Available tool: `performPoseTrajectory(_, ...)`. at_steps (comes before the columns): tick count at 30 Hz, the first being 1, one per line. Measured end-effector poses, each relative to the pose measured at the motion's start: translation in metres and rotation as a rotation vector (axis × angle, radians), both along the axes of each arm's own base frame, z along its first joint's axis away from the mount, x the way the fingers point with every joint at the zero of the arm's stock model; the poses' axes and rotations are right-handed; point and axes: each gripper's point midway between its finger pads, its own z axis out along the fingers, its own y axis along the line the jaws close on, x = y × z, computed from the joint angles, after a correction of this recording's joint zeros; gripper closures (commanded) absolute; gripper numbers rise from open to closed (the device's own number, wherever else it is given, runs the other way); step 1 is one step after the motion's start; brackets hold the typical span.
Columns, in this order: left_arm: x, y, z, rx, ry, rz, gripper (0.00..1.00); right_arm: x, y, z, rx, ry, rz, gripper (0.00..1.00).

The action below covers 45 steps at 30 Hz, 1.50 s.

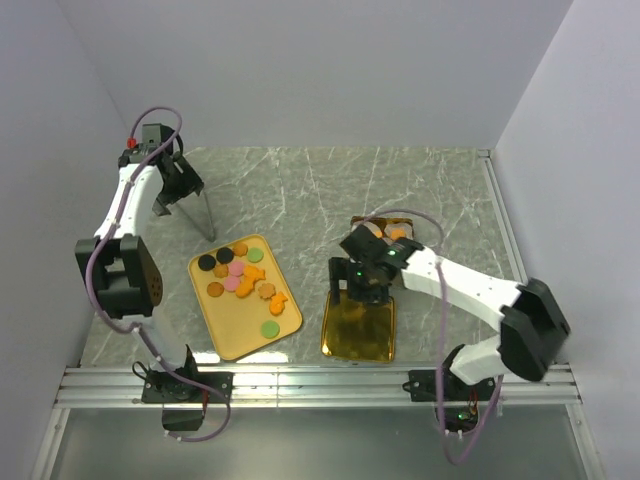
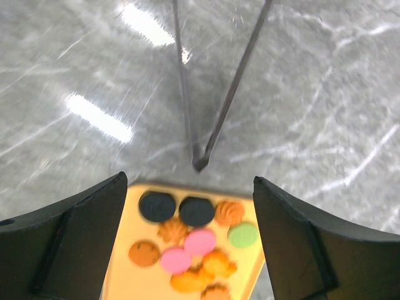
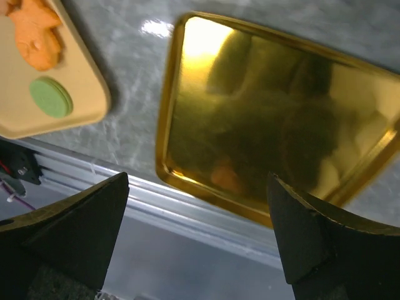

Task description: Pack the cookies

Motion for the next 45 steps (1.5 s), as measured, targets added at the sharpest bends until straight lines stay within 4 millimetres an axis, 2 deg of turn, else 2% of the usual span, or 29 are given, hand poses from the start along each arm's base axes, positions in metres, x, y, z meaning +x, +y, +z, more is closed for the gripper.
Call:
performPoseTrajectory(4,-0.017,-0.002,0.013,0.000,-0.024,-0.012,0.13,0.014,0.030,-0.010,-0.019,0.014,0.049,0.12)
performPoseTrajectory(12,-0.052,-0.016,0.002,-0.047,-0.002,-0.069,0.15,0.024,0.062,-0.043,-0.090,0.072,0.089,0.30)
performPoseTrajectory(18,-0.072,-0.024,0.018,-0.059,-0.052,-0.116,0.15,0.028,0.074,-0.059,-0.137,0.084,0.087,0.47)
performPoseTrajectory(23,-0.075,-0.026,0.025,-0.057,-0.083,-0.147,0.16,0.026,0.071,-0.077,-0.206,0.121,0.062,0.54)
performPoseTrajectory(29,-0.085,-0.031,0.013,-0.074,-0.063,-0.175,0.16,0.022,0.072,-0.079,-0.257,0.132,0.054,0.71)
performPoseTrajectory(31,-0.085,-0.033,0.012,-0.080,-0.062,-0.180,0.17,0.020,0.073,-0.080,-0.277,0.131,0.058,0.84)
performPoseTrajectory(32,-0.085,-0.033,0.012,-0.080,-0.063,-0.182,0.17,0.019,0.073,-0.080,-0.284,0.132,0.057,0.84)
performPoseTrajectory(36,-0.084,-0.037,0.012,-0.082,-0.066,-0.196,0.17,0.013,0.073,-0.079,-0.303,0.137,0.062,0.99)
performPoseTrajectory(41,-0.083,-0.041,0.013,-0.088,-0.070,-0.206,0.17,0.009,0.072,-0.073,-0.324,0.138,0.075,1.00)
performPoseTrajectory(43,-0.083,-0.041,0.013,-0.089,-0.070,-0.207,0.17,0.011,0.076,-0.061,-0.321,0.139,0.076,1.00)
performPoseTrajectory(45,-0.083,-0.041,0.013,-0.091,-0.070,-0.208,0.17,0.018,0.091,-0.038,-0.279,0.123,0.081,1.00)
